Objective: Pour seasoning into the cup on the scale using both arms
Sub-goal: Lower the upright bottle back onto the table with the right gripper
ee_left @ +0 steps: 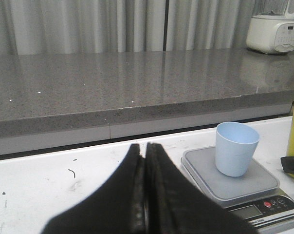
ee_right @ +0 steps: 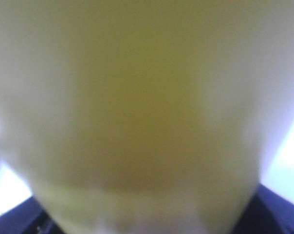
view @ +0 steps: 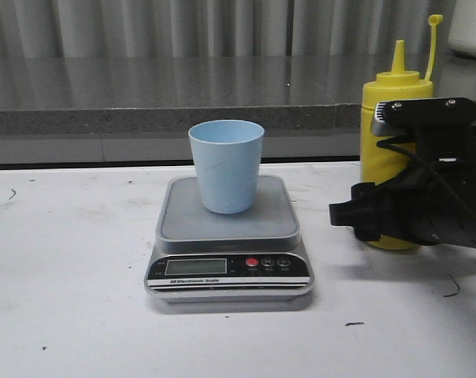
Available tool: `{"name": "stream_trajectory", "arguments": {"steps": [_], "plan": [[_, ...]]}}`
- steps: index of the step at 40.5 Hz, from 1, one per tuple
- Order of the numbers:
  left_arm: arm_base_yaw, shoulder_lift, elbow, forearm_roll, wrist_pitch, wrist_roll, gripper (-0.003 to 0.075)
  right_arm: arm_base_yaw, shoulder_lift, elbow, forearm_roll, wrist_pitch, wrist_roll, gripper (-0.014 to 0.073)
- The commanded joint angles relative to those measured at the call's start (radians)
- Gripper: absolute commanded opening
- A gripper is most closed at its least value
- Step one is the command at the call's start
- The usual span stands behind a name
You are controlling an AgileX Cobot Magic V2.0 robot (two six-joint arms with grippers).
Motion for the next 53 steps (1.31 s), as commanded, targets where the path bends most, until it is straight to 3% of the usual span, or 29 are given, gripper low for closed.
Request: {"name": "stream_trajectory", "arguments": {"steps": [1, 11, 20, 25, 53], "plan": [[0.002, -0.013, -0.023, -0.011, -0.079, -0.009, -0.0020, -0.003, -0.046, -0.022, -0.026, -0.086, 0.001, 0.0268], [0.002, -0.013, -0.023, -0.011, -0.079, -0.009, -0.0020, -0.003, -0.046, -0.021, -0.026, -0.086, 0.001, 0.0286], [0.002, -0.013, -0.023, -0.011, -0.079, -0.009, -0.0020, -0.003, -0.046, -0.021, -0.023, -0.104, 0.001, 0.0535], [0.002, -0.013, -0.023, -0.011, -0.079, -0.009, -0.0020, -0.003, -0.046, -0.021, -0.006, -0.105, 0.001, 0.0617], [0.002, -0.013, -0.023, -0.011, -0.079, -0.009, -0.0020, -0.002, -0.112, -0.017, -0.002, -0.071, 0.000, 0.0624]]}}
